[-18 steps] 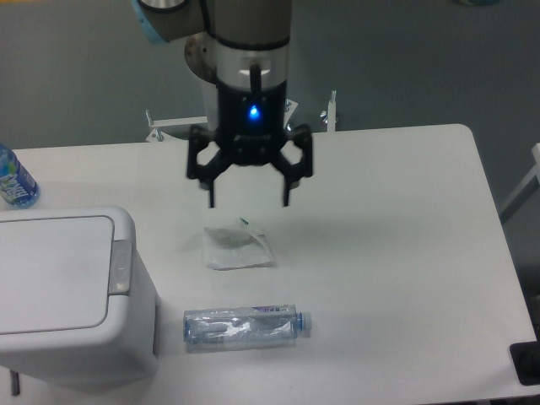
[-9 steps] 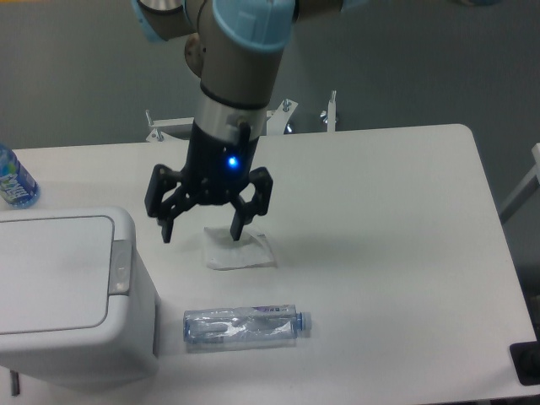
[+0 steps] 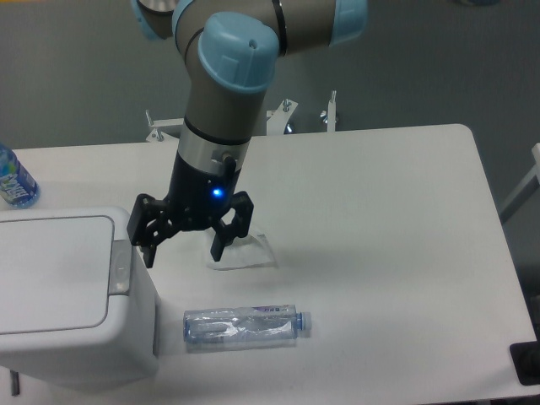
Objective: Open the trash can
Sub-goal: 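Lower the gripper onto the lid's front edge beside the button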
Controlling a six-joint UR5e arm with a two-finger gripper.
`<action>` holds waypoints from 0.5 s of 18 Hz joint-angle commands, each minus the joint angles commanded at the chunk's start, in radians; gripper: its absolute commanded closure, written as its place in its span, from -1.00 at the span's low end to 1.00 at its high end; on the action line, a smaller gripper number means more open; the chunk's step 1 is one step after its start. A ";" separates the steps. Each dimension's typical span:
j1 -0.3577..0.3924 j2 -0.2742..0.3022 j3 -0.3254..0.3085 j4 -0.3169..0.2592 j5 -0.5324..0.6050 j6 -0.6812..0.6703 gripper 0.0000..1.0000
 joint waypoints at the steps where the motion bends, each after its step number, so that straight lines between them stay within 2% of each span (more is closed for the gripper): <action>1: -0.006 -0.002 0.000 0.000 0.000 -0.002 -1.00; 9: -0.018 -0.008 -0.003 0.002 0.000 0.002 -1.00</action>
